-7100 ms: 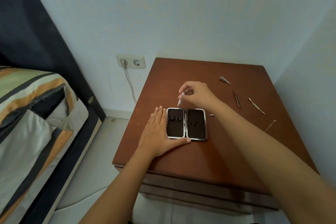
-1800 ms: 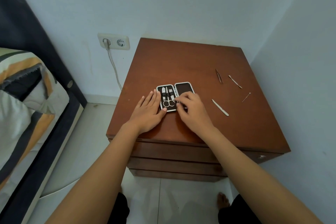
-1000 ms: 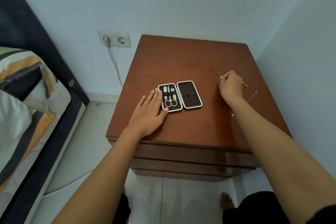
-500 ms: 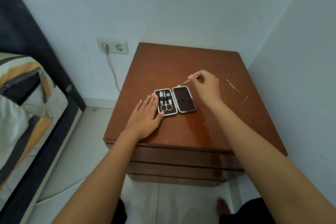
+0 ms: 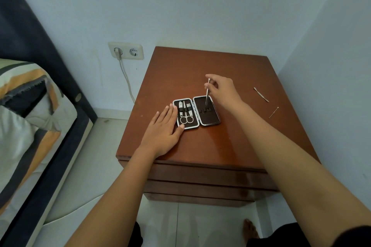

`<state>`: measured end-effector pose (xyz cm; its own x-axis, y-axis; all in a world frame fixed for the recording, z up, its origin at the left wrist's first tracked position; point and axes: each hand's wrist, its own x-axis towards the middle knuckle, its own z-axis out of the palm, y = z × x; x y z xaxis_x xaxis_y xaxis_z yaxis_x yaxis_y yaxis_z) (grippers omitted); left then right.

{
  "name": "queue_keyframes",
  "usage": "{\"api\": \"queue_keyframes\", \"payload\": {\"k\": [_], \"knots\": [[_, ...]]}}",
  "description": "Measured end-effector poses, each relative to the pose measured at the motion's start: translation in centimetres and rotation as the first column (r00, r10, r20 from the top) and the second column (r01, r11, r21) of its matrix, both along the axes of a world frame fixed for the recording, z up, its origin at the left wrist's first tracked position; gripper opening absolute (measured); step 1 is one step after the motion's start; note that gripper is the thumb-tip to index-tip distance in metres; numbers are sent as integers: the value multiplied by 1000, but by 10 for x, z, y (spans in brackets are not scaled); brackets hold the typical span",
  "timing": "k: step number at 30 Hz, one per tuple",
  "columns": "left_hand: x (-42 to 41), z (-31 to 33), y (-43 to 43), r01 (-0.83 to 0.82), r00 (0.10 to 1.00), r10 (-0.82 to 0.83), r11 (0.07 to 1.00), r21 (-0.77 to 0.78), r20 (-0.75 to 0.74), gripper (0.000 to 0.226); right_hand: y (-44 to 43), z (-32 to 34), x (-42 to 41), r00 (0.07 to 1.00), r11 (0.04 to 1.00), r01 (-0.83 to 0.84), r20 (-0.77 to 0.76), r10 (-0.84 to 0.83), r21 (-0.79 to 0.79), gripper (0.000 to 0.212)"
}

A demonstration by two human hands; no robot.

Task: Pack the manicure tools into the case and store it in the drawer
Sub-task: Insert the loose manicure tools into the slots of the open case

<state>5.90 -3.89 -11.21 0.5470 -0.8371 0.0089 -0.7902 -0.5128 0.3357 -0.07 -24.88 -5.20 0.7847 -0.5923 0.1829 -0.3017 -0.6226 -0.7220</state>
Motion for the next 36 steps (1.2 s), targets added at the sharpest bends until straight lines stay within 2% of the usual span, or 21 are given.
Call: {"api": "queue_keyframes", "payload": {"k": [5, 9, 15, 22, 26, 31, 36], "knots": [[0, -3, 0, 1, 999, -1, 1000, -8, 36, 67, 4, -2, 6, 998, 999, -51, -28, 51, 5, 37], [0, -5, 0, -2, 999, 3, 1000, -19, 46, 70, 5, -5, 5, 996, 998, -62, -62, 62, 9, 29], [-1, -5, -1, -13, 999, 14, 999, -37, 37, 74, 13, -25, -12, 980, 976, -116, -183, 82, -182, 38], [-2, -4, -1, -25, 998, 27, 999, -31, 57, 81, 36, -44, -41, 965, 963, -174, -230, 125, -207, 40], [-3, -5, -1, -37, 997, 40, 998, -54, 60, 93, 45, -46, -51, 964, 957, -167, -245, 107, -236, 42], [-3, -6, -2, -48, 997, 52, 997, -66, 57, 94, 56, -41, -64, 981, 968, -133, -169, 98, -212, 41], [-3, -7, -2, -49, 997, 53, 997, -67, 63, 95, 64, -46, -80, 996, 960, -60, -87, 38, -273, 33]]}}
